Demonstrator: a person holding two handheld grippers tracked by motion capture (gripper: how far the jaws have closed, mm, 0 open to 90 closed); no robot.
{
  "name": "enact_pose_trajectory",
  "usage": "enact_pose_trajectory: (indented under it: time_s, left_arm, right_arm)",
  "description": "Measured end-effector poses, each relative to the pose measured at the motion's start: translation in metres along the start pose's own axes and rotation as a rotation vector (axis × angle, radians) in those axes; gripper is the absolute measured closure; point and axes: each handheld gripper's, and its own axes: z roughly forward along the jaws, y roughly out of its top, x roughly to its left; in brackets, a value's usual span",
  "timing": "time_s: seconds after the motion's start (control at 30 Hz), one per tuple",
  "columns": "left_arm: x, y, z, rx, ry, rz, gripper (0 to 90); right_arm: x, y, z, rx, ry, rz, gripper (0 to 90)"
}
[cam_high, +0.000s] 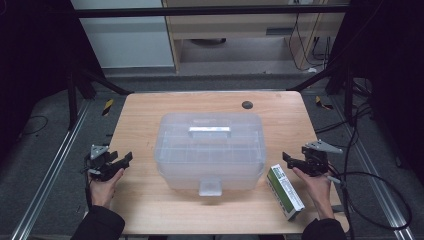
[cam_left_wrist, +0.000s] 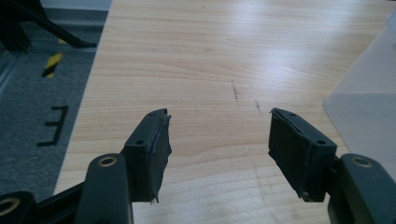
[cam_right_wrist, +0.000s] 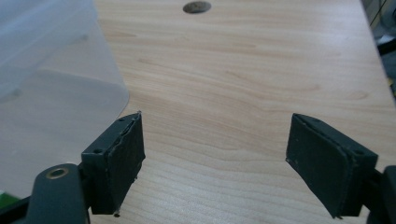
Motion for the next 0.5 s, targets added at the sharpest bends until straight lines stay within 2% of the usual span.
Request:
enact_pose_trajectory:
  time_s: [0.1,0.13,0.23,0.27,0.3,0.33,0.37,0.43,0.47,0.5]
  left_arm:
    - [-0.001,0.001,-0.002,-0.017,0.002,0.012,38.5]
    - [-0.004,0.002,-0.005,-0.035,-0.005,0.017,39.8]
    - [-0.006,0.004,-0.009,-0.063,-0.019,0.027,39.9]
    - [-0.008,0.007,-0.012,-0.081,-0.025,0.052,39.7]
    - [-0.008,0.007,-0.012,-0.081,-0.025,0.052,39.4]
    - [-0.011,0.011,-0.014,-0.100,-0.038,0.085,38.7]
    - [-0.011,0.011,-0.014,-0.100,-0.038,0.085,38.3]
    - [-0.015,0.015,-0.015,-0.097,-0.050,0.111,37.2]
    - [-0.019,0.017,-0.016,-0.092,-0.055,0.136,36.1]
    - [-0.019,0.017,-0.016,-0.092,-0.055,0.136,35.5]
  right_arm:
    - [0.002,0.001,-0.005,-0.008,0.008,-0.016,19.9]
    - [0.005,0.001,-0.008,-0.015,-0.001,-0.037,20.1]
    - [0.007,0.002,-0.010,-0.026,0.006,-0.039,20.5]
    - [0.008,0.003,-0.012,-0.033,0.005,-0.046,20.7]
    - [0.008,0.003,-0.012,-0.033,0.005,-0.046,20.7]
    - [0.009,0.004,-0.013,-0.041,0.006,-0.052,20.7]
    - [0.009,0.004,-0.013,-0.041,0.006,-0.052,20.7]
    - [0.010,0.004,-0.014,-0.047,0.010,-0.053,20.7]
    - [0.011,0.004,-0.013,-0.046,0.015,-0.060,20.7]
    - [0.011,0.004,-0.013,-0.046,0.015,-0.060,20.7]
